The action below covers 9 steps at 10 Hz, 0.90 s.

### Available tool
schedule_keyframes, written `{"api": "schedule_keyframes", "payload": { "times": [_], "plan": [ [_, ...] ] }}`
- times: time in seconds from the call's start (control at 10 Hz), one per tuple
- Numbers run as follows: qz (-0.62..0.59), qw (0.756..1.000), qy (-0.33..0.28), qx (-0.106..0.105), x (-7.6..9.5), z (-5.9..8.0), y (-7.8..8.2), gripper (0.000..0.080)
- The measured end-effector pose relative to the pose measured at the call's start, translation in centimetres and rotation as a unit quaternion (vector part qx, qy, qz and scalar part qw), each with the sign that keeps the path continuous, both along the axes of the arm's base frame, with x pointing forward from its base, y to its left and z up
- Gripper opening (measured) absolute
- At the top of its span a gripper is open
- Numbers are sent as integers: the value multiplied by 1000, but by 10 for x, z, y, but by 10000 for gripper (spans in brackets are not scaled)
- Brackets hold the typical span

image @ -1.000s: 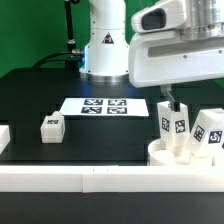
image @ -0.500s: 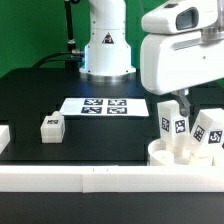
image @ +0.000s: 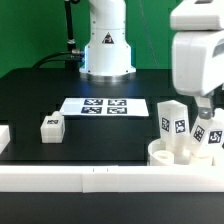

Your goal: Assemble stool

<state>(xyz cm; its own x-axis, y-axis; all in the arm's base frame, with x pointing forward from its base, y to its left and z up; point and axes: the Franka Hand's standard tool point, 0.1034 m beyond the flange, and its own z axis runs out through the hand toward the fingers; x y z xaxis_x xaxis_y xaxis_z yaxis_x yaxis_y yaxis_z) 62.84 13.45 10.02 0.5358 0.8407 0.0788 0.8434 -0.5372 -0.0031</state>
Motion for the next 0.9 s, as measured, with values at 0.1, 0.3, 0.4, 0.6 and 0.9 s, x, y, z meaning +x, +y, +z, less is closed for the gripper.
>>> {"api": "schedule_keyframes", "payload": {
  "times": [0.1,0.3,0.4,0.6,0.9],
  "plan": [
    [31,1000,-2,-2,0,-1,-2,649],
    [118,993,-7,-11,0,-1,-6,649],
    [162,987,-10,-17,1,-2,-8,649],
    [259,965,-13,-37,5,-5,-6,649],
    [320,946,-11,-45,6,-14,-8,649]
  ]
}}
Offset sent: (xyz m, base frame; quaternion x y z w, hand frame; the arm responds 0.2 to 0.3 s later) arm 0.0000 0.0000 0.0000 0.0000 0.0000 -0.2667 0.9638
